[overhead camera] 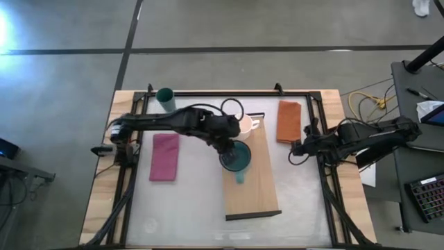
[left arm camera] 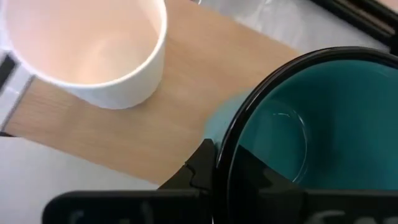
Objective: Stack small to large cups/mugs on shelf
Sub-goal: Put the blue mug on the shelf
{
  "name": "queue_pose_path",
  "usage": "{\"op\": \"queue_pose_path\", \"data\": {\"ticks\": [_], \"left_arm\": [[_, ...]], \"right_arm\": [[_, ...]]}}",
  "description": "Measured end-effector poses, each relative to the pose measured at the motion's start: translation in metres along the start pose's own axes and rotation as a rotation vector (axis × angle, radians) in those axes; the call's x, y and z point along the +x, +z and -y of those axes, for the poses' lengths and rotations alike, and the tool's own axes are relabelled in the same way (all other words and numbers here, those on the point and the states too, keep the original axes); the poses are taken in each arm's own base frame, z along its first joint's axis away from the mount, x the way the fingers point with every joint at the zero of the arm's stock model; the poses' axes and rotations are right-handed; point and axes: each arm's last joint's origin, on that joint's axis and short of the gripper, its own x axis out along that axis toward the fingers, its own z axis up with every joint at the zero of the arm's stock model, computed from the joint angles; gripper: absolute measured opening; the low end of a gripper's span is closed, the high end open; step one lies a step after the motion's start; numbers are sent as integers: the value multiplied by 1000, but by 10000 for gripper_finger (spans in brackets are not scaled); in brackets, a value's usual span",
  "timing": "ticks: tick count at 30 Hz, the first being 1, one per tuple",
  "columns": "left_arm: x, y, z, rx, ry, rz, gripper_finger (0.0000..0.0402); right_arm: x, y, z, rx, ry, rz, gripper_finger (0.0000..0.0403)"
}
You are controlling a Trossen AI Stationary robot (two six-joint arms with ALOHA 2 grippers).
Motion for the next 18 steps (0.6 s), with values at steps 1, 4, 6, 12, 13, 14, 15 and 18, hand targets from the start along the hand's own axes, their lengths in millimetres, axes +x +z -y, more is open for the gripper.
{"op": "queue_pose_path", "data": {"ticks": [1,4,6,12,13,14,15,18], "left_arm": [[4,2,2,0,-5,-1,6],[11,7,5,-2,-13,12,6],[18,7,5,-2,-5,-2,6],[39,6,7,0,12,-31,6],[41,7,7,7,10,-29,9],[42,8,7,16,9,-22,15],[43,8,8,17,8,-12,25],[43,11,8,16,22,19,64]], "right_arm": [[0,0,-1,-7,22,-5,208],[-3,1,-6,-26,112,-7,208],[-7,2,-8,-37,143,-3,208],[-16,4,-14,-75,179,20,208],[-16,4,-13,-78,177,20,208],[-16,4,-14,-81,176,21,208],[-16,4,-14,-84,177,21,208],[-16,4,-14,-87,177,21,208]]}}
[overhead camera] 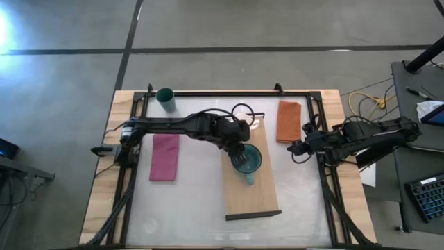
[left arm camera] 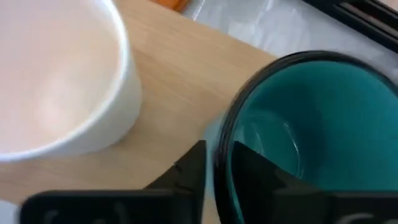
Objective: Stack small to large cups/mugs on shelf
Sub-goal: Put the blue mug on the shelf
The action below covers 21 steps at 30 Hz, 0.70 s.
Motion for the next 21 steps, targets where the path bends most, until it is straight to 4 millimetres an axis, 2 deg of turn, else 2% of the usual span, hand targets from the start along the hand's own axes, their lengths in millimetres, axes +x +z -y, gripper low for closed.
{"op": "queue_pose_path", "data": {"ticks": [4,8,16,21], "left_arm": [[-5,1,-2,-2,11,11,108],[-16,1,-3,-4,7,28,135],[-51,-6,-9,3,25,23,143],[-53,-24,-19,32,143,-34,143]], "right_arm": [[0,0,0,-11,1,0,208],[0,0,-1,-7,17,-3,208],[0,-1,-29,-23,229,-35,197],[13,-15,-52,-47,311,-100,157]]}}
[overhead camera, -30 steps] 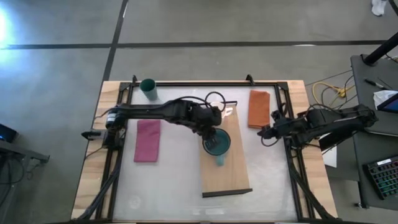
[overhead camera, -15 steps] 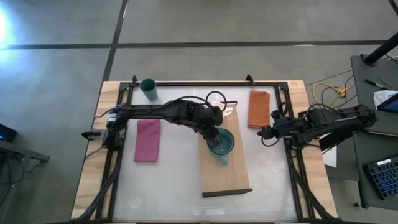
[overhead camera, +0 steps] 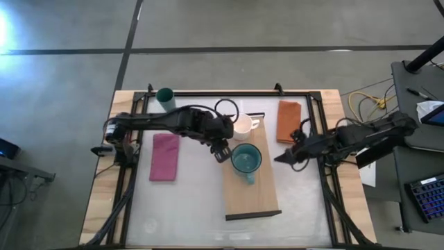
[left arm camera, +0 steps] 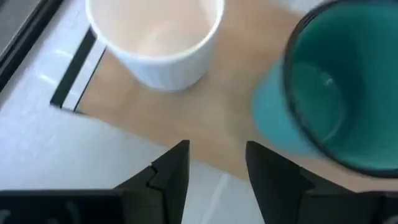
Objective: Stack small to large cups/mugs on shelf
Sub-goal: Put the blue mug on the shelf
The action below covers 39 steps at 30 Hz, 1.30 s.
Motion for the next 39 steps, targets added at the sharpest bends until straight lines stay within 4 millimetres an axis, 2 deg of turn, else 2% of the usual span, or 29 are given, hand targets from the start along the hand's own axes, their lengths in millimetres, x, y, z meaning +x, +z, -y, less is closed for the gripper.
{"op": "queue_pose_path", "data": {"ticks": [6,10,17,26,34,39], "left_arm": [[20,-18,2,2,-17,25,143],[31,-23,6,-13,-73,100,143],[36,-25,7,-34,-95,116,143],[38,-27,13,-12,-118,137,143],[35,-34,26,-5,-150,139,143],[32,-36,36,-19,-190,161,143]], "right_arm": [[28,-20,-17,3,49,-45,93],[45,-29,-24,22,70,-35,56],[62,-32,-33,46,135,0,34],[63,-29,-33,56,129,83,34],[49,-23,-25,64,65,155,34],[41,-14,-19,77,16,262,34]]}}
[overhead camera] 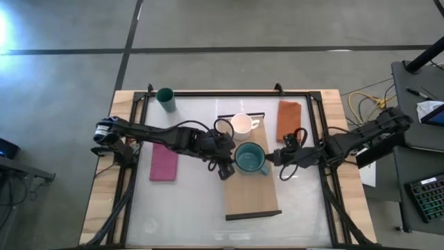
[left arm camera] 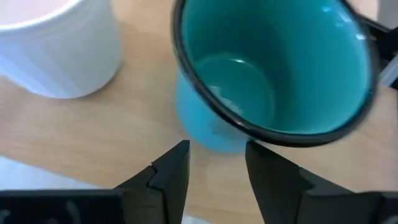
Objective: Stack small to large cups/mugs on shelf
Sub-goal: Put the blue mug on the shelf
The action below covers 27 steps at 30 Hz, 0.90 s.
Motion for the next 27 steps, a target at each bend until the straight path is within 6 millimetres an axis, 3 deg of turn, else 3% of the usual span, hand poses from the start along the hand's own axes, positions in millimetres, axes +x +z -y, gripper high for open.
{"op": "queue_pose_path", "data": {"ticks": [14,27], "left_arm": [[-3,-9,16,-18,-38,-7,143],[-2,-12,14,-2,28,9,143]], "right_arm": [[5,10,1,-46,-21,47,34],[6,22,2,-82,-29,80,34]]}}
